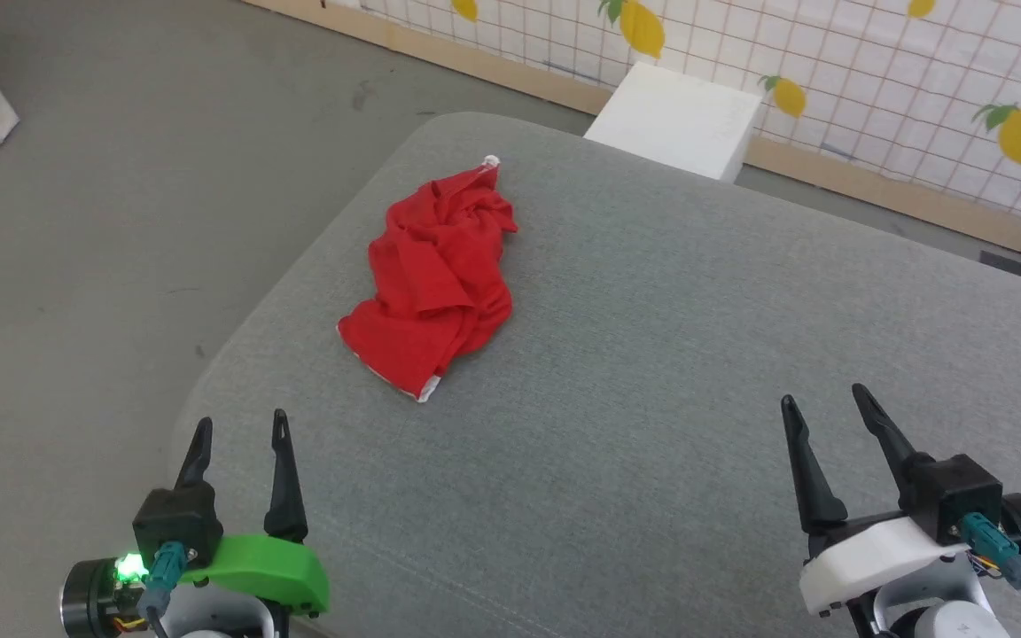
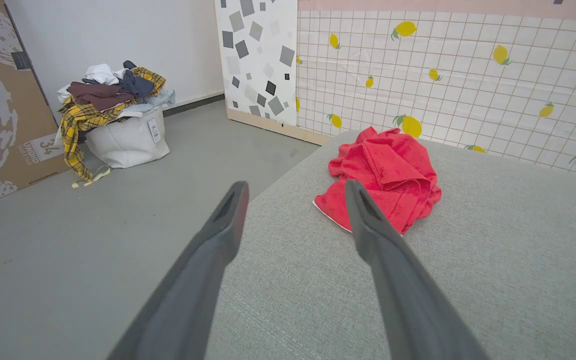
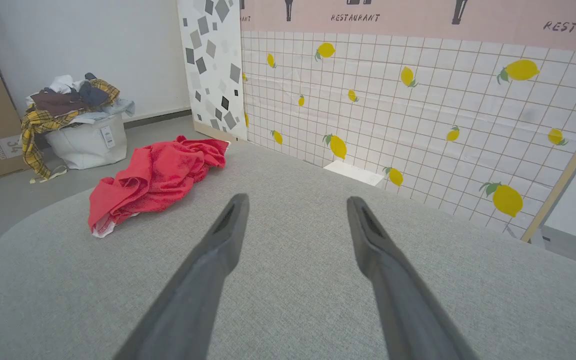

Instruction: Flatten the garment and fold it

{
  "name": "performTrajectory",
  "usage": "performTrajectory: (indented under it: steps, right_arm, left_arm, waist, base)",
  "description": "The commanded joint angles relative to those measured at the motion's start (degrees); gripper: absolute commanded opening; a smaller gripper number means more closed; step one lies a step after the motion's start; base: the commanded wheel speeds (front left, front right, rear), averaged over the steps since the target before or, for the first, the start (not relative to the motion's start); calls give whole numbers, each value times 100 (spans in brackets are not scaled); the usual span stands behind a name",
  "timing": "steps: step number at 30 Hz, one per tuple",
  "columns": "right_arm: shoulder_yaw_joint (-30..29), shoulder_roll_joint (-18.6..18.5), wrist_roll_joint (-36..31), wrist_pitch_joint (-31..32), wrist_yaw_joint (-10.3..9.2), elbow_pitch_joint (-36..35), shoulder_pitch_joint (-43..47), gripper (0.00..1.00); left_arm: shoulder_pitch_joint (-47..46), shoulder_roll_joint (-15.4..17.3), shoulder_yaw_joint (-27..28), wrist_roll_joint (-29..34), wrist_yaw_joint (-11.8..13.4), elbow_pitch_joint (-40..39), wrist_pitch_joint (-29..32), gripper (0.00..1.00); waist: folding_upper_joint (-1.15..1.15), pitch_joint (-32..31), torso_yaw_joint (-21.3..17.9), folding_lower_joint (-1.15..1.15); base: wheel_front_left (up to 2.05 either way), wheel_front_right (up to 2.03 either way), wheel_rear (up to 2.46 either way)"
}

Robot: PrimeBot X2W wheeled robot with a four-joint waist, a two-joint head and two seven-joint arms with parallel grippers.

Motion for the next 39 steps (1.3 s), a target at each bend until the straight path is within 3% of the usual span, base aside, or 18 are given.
performTrajectory:
  steps: [1, 39]
  right_arm:
    - [-1, 7, 50, -69, -6, 31, -86, 100]
    - [-24, 12, 103, -450, -9, 229, -157, 100]
  left_arm:
    - [118, 18, -12, -54, 39, 14, -73, 100]
    - [265, 46, -50, -347, 218, 165, -519, 100]
  waist:
    - [0, 11, 72, 0]
    - [0, 30, 1062, 0]
  base:
    - [0, 0, 0]
    - [0, 0, 0]
